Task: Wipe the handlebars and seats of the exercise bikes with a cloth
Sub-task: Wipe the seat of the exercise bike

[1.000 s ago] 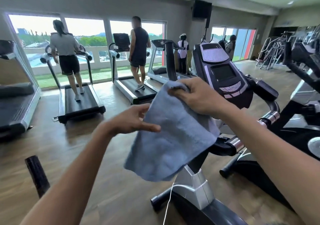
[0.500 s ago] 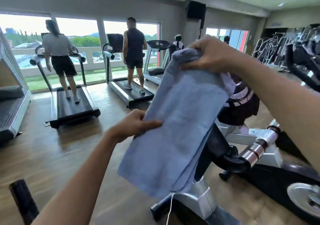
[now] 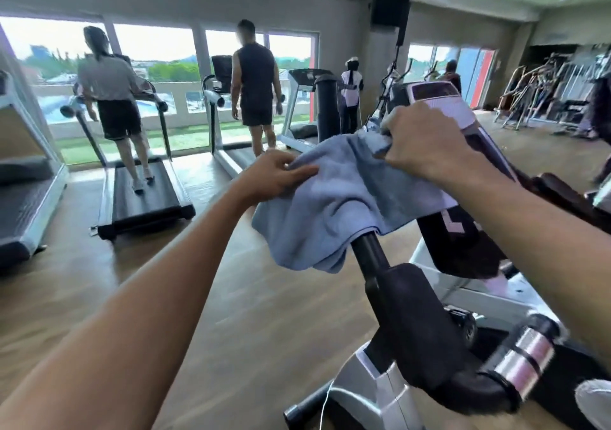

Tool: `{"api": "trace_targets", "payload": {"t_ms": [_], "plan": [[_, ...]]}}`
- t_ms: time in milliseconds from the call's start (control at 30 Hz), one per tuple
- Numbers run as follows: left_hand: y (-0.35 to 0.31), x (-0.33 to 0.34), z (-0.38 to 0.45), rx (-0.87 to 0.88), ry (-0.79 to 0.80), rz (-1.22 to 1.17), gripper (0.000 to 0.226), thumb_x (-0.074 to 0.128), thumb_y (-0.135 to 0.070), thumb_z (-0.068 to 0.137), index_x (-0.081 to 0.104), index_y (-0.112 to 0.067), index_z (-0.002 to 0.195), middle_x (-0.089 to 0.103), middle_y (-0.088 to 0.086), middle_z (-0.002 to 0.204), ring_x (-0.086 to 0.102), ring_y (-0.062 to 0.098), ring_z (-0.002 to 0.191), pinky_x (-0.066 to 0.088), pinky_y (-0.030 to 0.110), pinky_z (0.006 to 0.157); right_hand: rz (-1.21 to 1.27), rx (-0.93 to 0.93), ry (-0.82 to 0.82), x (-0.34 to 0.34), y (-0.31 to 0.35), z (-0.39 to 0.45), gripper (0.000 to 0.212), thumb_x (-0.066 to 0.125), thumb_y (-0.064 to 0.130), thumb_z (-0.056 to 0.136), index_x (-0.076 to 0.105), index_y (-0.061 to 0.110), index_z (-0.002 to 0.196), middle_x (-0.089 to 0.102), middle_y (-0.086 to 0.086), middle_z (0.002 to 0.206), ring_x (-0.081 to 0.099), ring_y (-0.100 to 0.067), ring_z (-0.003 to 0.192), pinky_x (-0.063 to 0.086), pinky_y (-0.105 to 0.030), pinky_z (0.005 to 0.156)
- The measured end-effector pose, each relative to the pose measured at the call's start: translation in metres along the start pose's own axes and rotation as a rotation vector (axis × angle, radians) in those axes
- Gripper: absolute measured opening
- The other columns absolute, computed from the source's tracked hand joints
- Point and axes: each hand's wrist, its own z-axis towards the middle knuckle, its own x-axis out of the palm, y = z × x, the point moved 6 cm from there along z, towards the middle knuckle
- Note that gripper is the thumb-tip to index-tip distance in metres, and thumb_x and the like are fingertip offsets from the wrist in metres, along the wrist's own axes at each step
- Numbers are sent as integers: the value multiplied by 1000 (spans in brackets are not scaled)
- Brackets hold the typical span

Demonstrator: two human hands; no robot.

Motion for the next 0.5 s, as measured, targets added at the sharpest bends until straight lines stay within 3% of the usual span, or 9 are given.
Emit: {"api": "trace_targets", "payload": {"t_ms": [100,233,300,367,500], "plan": [[-9,-5,-4,68,-6,-58,47,68,-44,96,73,3,89,64,22,75,54,15,68,42,27,62,222,68,49,-8,-9,4,31,73,35,84,59,17,64,55,-12,75,55,-32,71,45,-36,65],[1,-15,-10,17,48,-228,56,72,-52,89,75,3,97,73,28,92,64,20,74,50,36,71,526,129,104,-34,-25,1,41,75,36,87,55,9,65,49,-7,63,43,-21,57,34,-32,56],[4,-12,-7,23,124,-135,56,73,-53,88,76,2,94,73,29,90,62,21,72,48,36,69,391,115,221,-25,-23,-2,44,81,43,81,57,8,69,55,-7,68,51,-23,60,44,-34,59],[5,-3,-6,21,177,-37,60,71,-58,85,76,1,93,73,25,86,61,22,71,47,34,67,162,111,237,-5,-22,-6,43,85,49,75,58,15,76,59,-5,77,60,-29,75,46,-38,65],[10,8,-10,11,223,-62,50,74,-54,87,78,-6,97,75,20,99,74,29,89,56,50,80,-73,105,12,12,-7,-27,55,86,39,78,47,16,109,51,-9,105,60,-37,101,40,-40,67]]}}
